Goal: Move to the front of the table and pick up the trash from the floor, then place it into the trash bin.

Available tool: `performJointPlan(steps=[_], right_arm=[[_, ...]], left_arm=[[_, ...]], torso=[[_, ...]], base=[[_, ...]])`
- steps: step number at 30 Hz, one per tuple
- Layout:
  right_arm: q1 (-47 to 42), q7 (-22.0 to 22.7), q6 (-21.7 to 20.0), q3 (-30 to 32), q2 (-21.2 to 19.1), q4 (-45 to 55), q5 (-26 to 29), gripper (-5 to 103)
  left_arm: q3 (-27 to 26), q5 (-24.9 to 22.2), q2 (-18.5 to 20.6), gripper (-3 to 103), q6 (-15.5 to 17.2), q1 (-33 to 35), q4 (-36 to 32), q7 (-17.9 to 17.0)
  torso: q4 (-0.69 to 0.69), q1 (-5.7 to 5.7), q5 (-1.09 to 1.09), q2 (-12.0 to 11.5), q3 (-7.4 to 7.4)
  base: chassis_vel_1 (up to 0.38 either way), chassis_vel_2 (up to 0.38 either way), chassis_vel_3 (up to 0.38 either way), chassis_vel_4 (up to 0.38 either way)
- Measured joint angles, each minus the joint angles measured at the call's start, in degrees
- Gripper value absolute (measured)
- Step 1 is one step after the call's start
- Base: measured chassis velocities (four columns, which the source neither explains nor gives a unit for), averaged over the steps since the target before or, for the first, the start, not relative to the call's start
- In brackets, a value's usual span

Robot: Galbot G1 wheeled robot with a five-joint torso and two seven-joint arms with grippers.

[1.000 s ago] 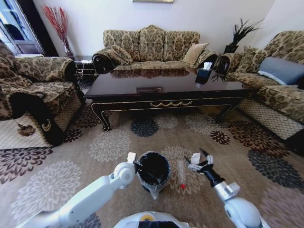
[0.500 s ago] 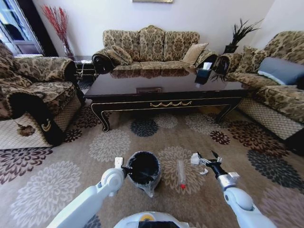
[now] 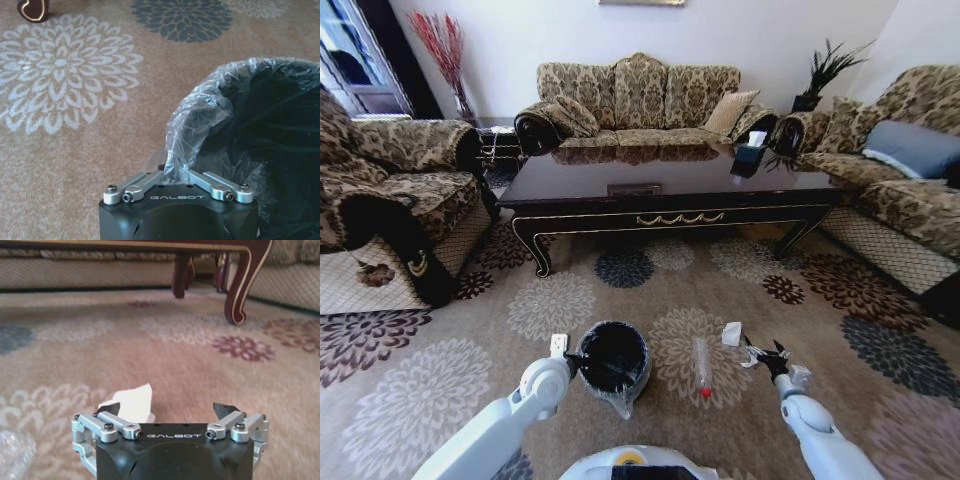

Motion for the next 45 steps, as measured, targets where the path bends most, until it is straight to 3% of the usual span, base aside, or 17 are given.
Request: performJointPlan(steps=[12,29,39,45], right_arm=[[7.2,-1.0,0.7,-3.2,1.0,-12.2,-0.2,100],[7.6,-1.4,1.1,-3.3,4.1,-16.4,-0.3,101],[8.1,-2.3,2.6,-3.3,4.5,-17.9,-0.5,70],[7.5,-2.4,3.0,-3.3,4.4,-17.8,-0.8,41]], left_arm=[[-0.1,-0.2,0.1,0,-0.1,0.5,-0.2,0.0],[0.2,-0.6,-0.8,0,-0.6,0.0,0.8,0.4],[0.6,-0.8,-0.8,0,-0.7,-0.2,0.8,0.5],[0.4,-0.7,-0.9,0,-0.7,0.2,0.7,0.7]], torso=[[0.01,0.00,0.00,0.0,0.00],[0.00,0.00,0.00,0.0,-0.01],[0.00,0.00,0.00,0.0,-0.01],[0.00,0.00,-0.01,0.0,0.00]], base=[[0.000,0.000,0.000,0.000],[0.000,0.000,0.000,0.000],[0.000,0.000,0.000,0.000],[0.000,0.000,0.000,0.000]])
